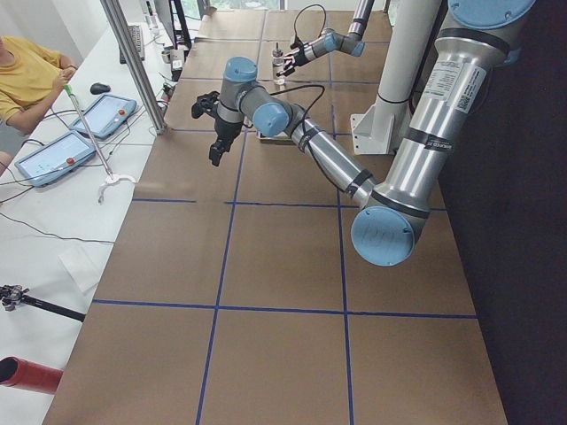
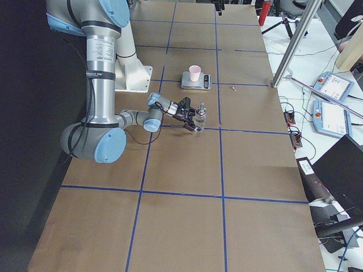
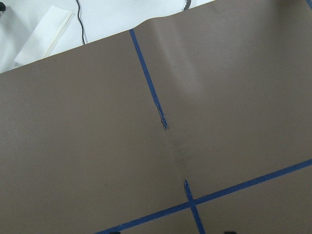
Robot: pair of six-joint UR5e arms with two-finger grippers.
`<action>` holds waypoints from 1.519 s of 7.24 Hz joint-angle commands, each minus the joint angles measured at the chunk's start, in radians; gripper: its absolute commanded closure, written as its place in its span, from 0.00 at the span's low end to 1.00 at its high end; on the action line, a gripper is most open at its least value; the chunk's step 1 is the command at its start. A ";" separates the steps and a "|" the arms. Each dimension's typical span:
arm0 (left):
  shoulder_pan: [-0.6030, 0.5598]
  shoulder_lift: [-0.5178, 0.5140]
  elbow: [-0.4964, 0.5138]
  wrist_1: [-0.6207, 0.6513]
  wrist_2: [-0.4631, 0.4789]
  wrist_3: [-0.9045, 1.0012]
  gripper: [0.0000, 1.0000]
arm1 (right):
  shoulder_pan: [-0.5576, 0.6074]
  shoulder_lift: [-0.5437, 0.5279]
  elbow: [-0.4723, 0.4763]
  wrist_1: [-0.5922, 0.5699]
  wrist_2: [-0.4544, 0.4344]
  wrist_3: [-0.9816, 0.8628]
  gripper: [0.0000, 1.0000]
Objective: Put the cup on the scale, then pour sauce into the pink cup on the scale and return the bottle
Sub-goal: 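Grasp the glass sauce bottle with the right gripper and lift it, then carry the bottle with the right gripper over the pink cup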
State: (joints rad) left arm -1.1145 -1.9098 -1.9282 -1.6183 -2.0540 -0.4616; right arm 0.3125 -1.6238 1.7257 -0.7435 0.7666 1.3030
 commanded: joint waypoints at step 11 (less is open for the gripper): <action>0.001 -0.002 0.002 0.002 -0.003 -0.005 0.23 | 0.051 0.155 0.023 -0.025 0.008 -0.589 1.00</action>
State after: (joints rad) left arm -1.1137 -1.9109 -1.9267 -1.6169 -2.0570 -0.4662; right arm 0.3629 -1.5074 1.7477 -0.7158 0.7783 0.7781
